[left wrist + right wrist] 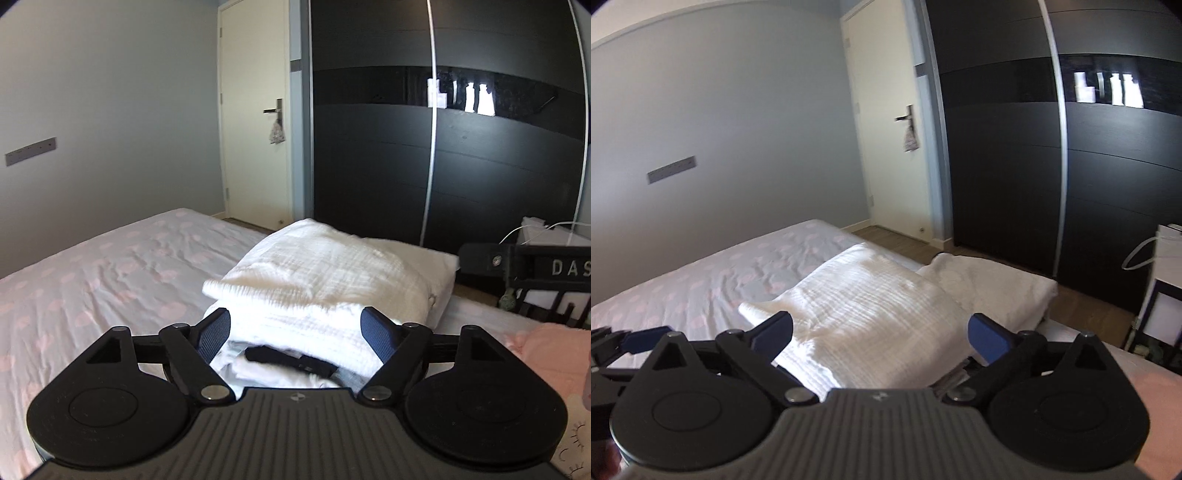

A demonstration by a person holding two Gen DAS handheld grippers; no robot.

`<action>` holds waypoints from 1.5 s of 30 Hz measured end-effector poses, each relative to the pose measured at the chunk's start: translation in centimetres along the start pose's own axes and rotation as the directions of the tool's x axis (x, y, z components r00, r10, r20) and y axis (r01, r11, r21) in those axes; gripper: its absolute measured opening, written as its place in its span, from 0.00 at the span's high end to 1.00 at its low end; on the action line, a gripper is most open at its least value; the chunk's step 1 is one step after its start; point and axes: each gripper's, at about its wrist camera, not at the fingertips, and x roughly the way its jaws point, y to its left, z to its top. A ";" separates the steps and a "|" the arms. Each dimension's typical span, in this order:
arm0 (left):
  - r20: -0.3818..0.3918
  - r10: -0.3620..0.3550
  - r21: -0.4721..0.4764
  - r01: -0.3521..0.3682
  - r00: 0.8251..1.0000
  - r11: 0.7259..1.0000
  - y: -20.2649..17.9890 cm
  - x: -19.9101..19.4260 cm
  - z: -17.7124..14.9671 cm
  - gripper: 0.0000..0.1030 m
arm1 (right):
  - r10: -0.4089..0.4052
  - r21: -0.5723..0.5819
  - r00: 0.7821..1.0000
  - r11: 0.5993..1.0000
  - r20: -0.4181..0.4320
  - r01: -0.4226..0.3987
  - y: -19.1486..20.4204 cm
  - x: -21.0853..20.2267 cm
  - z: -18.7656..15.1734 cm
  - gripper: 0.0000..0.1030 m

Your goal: Fold clothes

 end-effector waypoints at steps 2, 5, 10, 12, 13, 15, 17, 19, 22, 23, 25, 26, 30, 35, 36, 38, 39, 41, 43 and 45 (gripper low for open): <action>0.006 0.035 -0.013 -0.035 0.999 0.999 -0.1 -0.5 -0.8 0.24 | -0.049 0.004 0.999 0.999 0.012 0.049 0.2 -0.4 -0.8 0.01; 0.043 0.071 -0.002 -0.071 0.997 0.997 -0.3 -1.3 -1.8 0.23 | -0.079 -0.018 0.996 0.997 0.031 0.080 0.5 -0.6 -2.2 0.01; 0.030 0.078 -0.018 -0.077 0.997 0.997 0.0 -1.4 -2.4 0.22 | -0.108 -0.005 0.994 0.994 0.025 0.108 0.7 -1.4 -5.0 0.01; 0.024 0.059 -0.058 -0.058 0.998 0.997 0.3 -1.4 -2.4 0.22 | -0.107 -0.013 0.994 0.994 0.034 0.107 1.1 -1.7 -5.8 0.01; 0.023 0.053 -0.074 -0.051 0.998 0.996 0.6 -1.5 -2.5 0.22 | -0.101 -0.020 0.994 0.995 0.032 0.102 1.4 -1.8 -6.0 0.01; 0.018 0.057 -0.079 -0.055 0.998 0.995 0.7 -1.5 -2.6 0.23 | -0.079 -0.041 0.997 0.996 0.022 0.080 2.1 -1.9 -6.4 0.01; 0.015 0.063 -0.082 -0.061 0.998 0.995 0.9 -1.5 -2.7 0.23 | -0.069 -0.056 0.997 0.996 0.032 0.070 2.7 -2.2 -6.7 0.01; 0.014 0.076 -0.084 -0.074 0.997 0.994 0.8 -1.8 -2.9 0.23 | -0.066 -0.067 0.997 0.995 0.049 0.069 3.1 -2.6 -6.9 0.01; 0.011 0.088 -0.089 -0.086 0.996 0.992 0.9 -2.1 -2.9 0.23 | -0.068 -0.077 0.996 0.994 0.060 0.073 3.5 -2.8 -7.0 0.01; 0.013 0.087 -0.093 -0.085 0.996 0.992 0.9 -2.2 -2.9 0.23 | -0.067 -0.072 0.996 0.995 0.059 0.071 3.6 -2.9 -7.0 0.01; 0.016 0.085 -0.101 -0.083 0.996 0.991 0.9 -2.3 -2.8 0.23 | -0.066 -0.061 0.996 0.996 0.061 0.070 3.6 -3.0 -7.0 0.01; 0.015 0.084 -0.105 -0.082 0.996 0.991 1.0 -2.3 -2.8 0.23 | -0.067 -0.057 0.996 0.996 0.062 0.070 3.7 -3.0 -7.0 0.01; 0.014 0.073 -0.118 -0.071 0.997 0.990 1.3 -2.3 -2.7 0.23 | -0.071 -0.061 0.995 0.995 0.071 0.075 3.9 -3.2 -6.9 0.01; 0.014 0.074 -0.114 -0.072 0.997 0.991 1.2 -2.4 -2.6 0.23 | -0.068 -0.053 0.995 0.996 0.070 0.071 3.8 -3.4 -6.9 0.01; 0.014 0.074 -0.114 -0.072 0.997 0.991 1.2 -2.4 -2.7 0.23 | -0.070 -0.053 0.995 0.996 0.070 0.074 3.8 -3.4 -6.9 0.01; 0.013 0.072 -0.118 -0.070 0.997 0.991 1.2 -2.4 -2.7 0.23 | -0.070 -0.053 0.995 0.996 0.070 0.074 3.8 -3.4 -6.9 0.01; 0.013 0.070 -0.121 -0.068 0.997 0.990 1.2 -2.4 -2.7 0.23 | -0.070 -0.051 0.995 0.996 0.070 0.073 3.8 -3.4 -6.8 0.01; 0.013 0.068 -0.124 -0.066 0.998 0.990 1.2 -2.5 -2.7 0.23 | -0.067 -0.050 0.995 0.996 0.070 0.070 3.8 -3.4 -6.8 0.01; 0.014 0.069 -0.125 -0.067 0.998 0.990 1.2 -2.4 -2.7 0.23 | -0.066 -0.048 0.995 0.996 0.070 0.069 3.8 -3.5 -6.9 0.01; 0.016 0.071 -0.124 -0.069 0.997 0.990 1.2 -2.4 -2.7 0.23 | -0.067 -0.050 0.995 0.996 0.068 0.070 3.9 -3.5 -6.9 0.01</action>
